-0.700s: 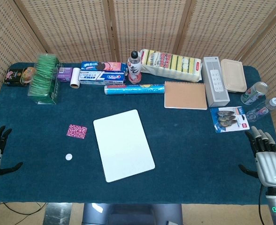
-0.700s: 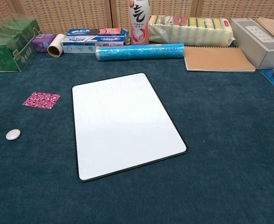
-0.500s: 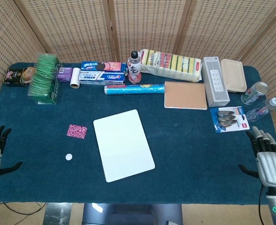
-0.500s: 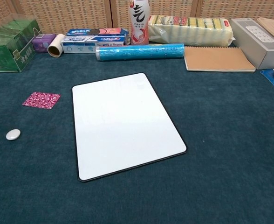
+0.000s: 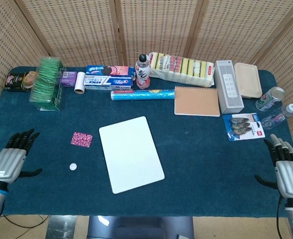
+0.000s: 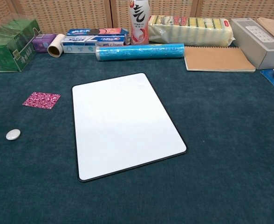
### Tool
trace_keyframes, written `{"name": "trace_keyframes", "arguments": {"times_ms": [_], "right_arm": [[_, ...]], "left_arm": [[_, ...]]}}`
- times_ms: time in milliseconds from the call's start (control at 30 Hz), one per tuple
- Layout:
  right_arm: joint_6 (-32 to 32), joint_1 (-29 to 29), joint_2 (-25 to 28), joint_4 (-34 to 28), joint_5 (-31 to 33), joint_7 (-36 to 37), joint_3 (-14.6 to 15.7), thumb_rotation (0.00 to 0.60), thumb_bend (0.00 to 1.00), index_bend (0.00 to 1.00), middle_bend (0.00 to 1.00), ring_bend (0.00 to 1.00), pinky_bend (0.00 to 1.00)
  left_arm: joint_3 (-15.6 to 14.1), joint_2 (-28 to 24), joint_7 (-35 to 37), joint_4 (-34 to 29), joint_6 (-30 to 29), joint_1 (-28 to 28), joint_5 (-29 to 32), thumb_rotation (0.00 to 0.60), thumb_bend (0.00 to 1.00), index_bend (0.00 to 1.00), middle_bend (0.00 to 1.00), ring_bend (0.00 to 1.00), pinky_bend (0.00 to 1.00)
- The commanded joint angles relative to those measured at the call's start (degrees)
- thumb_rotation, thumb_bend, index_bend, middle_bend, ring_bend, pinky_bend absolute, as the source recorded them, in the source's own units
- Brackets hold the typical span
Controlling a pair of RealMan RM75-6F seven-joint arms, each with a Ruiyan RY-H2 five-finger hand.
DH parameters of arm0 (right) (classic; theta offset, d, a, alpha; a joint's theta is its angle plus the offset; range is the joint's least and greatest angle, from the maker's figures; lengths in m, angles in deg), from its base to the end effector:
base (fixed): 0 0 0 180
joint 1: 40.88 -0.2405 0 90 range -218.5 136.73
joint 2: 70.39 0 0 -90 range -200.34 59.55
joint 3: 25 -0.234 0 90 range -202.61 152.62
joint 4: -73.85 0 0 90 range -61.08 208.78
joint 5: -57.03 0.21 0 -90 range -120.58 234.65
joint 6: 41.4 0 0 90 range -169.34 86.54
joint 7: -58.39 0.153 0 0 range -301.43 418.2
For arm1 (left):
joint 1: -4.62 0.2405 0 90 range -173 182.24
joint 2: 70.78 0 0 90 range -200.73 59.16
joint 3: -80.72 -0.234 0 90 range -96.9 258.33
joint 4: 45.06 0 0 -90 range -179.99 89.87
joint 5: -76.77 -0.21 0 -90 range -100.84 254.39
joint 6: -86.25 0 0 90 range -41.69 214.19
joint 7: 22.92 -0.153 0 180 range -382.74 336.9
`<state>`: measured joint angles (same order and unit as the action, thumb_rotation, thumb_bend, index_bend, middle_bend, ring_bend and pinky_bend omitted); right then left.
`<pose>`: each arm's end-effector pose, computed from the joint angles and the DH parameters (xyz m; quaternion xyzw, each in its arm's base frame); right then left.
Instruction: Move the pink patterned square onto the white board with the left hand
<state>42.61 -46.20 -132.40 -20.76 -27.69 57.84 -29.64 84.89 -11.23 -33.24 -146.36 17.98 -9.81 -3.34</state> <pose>-0.2860 -0.1967 0.1599 0.5887 -0.3843 0.3918 0.5935 -0.2574 0.2304 0.1246 -0.6795 -0.3974 -0.3137 0.5311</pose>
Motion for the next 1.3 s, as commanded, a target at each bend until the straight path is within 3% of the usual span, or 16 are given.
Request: {"name": "trace_keyframes", "arguments": {"times_ms": [33, 233, 400, 700, 933, 1300], "right_arm": [[-0.7, -0.2, 0.2, 0.0, -0.2, 0.6, 0.4, 0.6, 0.0, 0.02, 0.0, 0.0, 0.0], [-1.5, -0.5, 0.6, -0.3, -0.7, 1.9, 0.7, 0.6, 0.0, 0.02, 0.0, 0.0, 0.0], [-3.1, -1.0, 0.9, -0.4, 0.1, 2.9, 0.7, 0.6, 0.0, 0.02, 0.0, 0.0, 0.0], [-4.1, -1.4, 1.4, -0.4, 0.7, 4.4, 0.7, 0.6, 0.0, 0.02, 0.0, 0.0, 0.0], [-4.3, -1.4, 1.8, -0.3, 1.1, 5.5, 0.5, 0.6, 0.0, 0.02, 0.0, 0.0, 0.0], [-4.6, -1.4, 2.1, -0.1, 3.0, 6.2, -0.3, 0.6, 0.0, 0.02, 0.0, 0.0, 0.0]], "left_arm": [[3.4, -2.3, -0.9, -3.6, 9.7, -7.2, 6.3, 0.6, 0.11, 0.2, 0.0, 0.0, 0.01], [6.2, -0.3, -2.6, -2.3, 18.5, -14.2, 16.3, 0.6, 0.15, 0.25, 0.0, 0.0, 0.01], [7.1, 4.5, -8.5, 1.8, 21.4, -20.4, 26.0, 0.6, 0.15, 0.25, 0.0, 0.0, 0.01], [5.8, 13.6, -17.2, 8.7, 19.5, -27.1, 37.1, 0.6, 0.16, 0.25, 0.0, 0.0, 0.01], [4.3, 17.0, -20.8, 11.2, 18.4, -30.0, 40.5, 0.6, 0.17, 0.25, 0.0, 0.0, 0.01], [1.4, 19.1, -21.7, 16.4, 22.0, -32.2, 41.0, 0.6, 0.17, 0.25, 0.0, 0.0, 0.01]]}}
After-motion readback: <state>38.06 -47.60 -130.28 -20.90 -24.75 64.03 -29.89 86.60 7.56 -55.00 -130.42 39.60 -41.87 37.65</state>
